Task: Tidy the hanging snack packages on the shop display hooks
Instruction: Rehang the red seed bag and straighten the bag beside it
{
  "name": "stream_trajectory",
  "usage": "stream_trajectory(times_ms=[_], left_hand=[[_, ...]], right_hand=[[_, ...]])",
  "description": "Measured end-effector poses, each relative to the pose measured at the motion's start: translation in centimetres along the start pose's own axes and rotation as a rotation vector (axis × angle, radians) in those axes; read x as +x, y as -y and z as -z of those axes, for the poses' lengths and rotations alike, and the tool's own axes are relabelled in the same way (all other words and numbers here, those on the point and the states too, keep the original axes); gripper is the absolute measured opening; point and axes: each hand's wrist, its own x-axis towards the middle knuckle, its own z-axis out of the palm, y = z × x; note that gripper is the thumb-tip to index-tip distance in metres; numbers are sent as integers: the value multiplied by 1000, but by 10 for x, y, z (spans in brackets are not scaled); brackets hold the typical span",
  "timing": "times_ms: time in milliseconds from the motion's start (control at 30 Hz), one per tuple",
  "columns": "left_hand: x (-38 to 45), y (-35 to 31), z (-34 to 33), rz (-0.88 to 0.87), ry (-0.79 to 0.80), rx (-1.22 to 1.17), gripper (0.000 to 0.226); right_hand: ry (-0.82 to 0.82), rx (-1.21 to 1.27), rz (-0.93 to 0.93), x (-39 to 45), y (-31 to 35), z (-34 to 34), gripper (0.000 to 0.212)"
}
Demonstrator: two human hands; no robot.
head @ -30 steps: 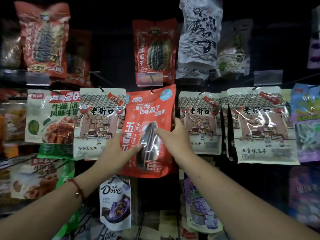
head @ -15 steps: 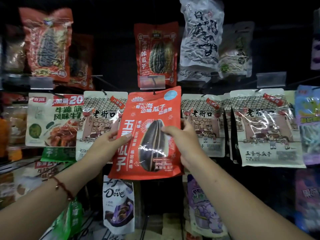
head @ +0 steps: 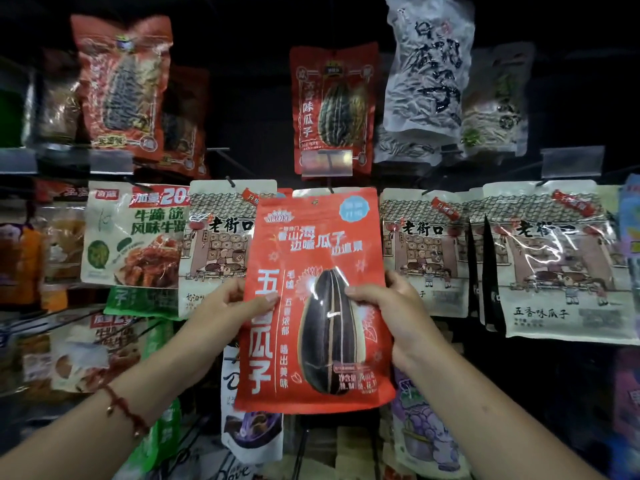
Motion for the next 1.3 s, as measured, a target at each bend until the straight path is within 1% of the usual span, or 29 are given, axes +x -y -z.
stream_trajectory(times_ms=[67, 133, 200, 233, 267, 300, 367, 400, 533, 567, 633, 733, 833, 933, 1033, 1100, 1167, 1233, 1300], left_hand=[[-9, 15, 0, 53, 42, -28, 68], [-16, 30, -2, 137, 76, -127, 86], [-23, 41, -5, 188, 83, -204, 94], [-26, 46, -6, 214, 94, -229, 103], [-30, 48, -6, 247, 126, -241, 112], [-34, 49, -7, 274, 182, -240, 115], [-44, 49, -9, 277, 275, -217, 103], [-48, 49, -10, 272, 275, -203, 94], [-55, 51, -14, 238, 180, -174, 62], [-56, 52, -15, 232, 160, -171, 59], [-59, 53, -15, 219, 136, -172, 66], [-63, 55, -13, 201, 106, -154, 84], [-68, 55, -9, 188, 84, -144, 89], [-74, 53, -7, 187, 90, -124, 84], [-78, 53, -2, 203, 82, -119, 77], [-78, 54, 4, 217, 86, -123, 77], [-76, 52, 12, 214, 83, -112, 69], [-71, 46, 21, 177, 18, -125, 59], [-60, 35, 32, 129, -103, -185, 54]], right_hand=[[10, 29, -37, -7, -15, 3, 46], [9, 83, -76, -14, -28, 7, 54], [6, 123, -97, -19, -38, 12, 51], [9, 139, -104, -21, -42, 13, 47], [10, 152, -110, -24, -44, 15, 45], [8, 159, -114, -25, -47, 15, 43], [-2, 150, -114, -28, -50, 14, 43], [-5, 139, -110, -29, -50, 13, 42], [8, 78, -98, -32, -48, 9, 41], [13, 55, -95, -32, -47, 8, 41], [19, -11, -71, -30, -43, 8, 38], [53, -93, -46, -23, -35, 7, 36], [74, -101, -50, -14, -26, 1, 32], [57, -18, -97, -4, -19, -8, 27], [19, 53, -143, 3, -16, -19, 29], [21, 80, -139, 5, -17, -26, 29], [33, 99, -126, 7, -19, -34, 29], [65, 100, -122, 8, -23, -45, 32], [105, 77, -123, 10, -27, -59, 32]])
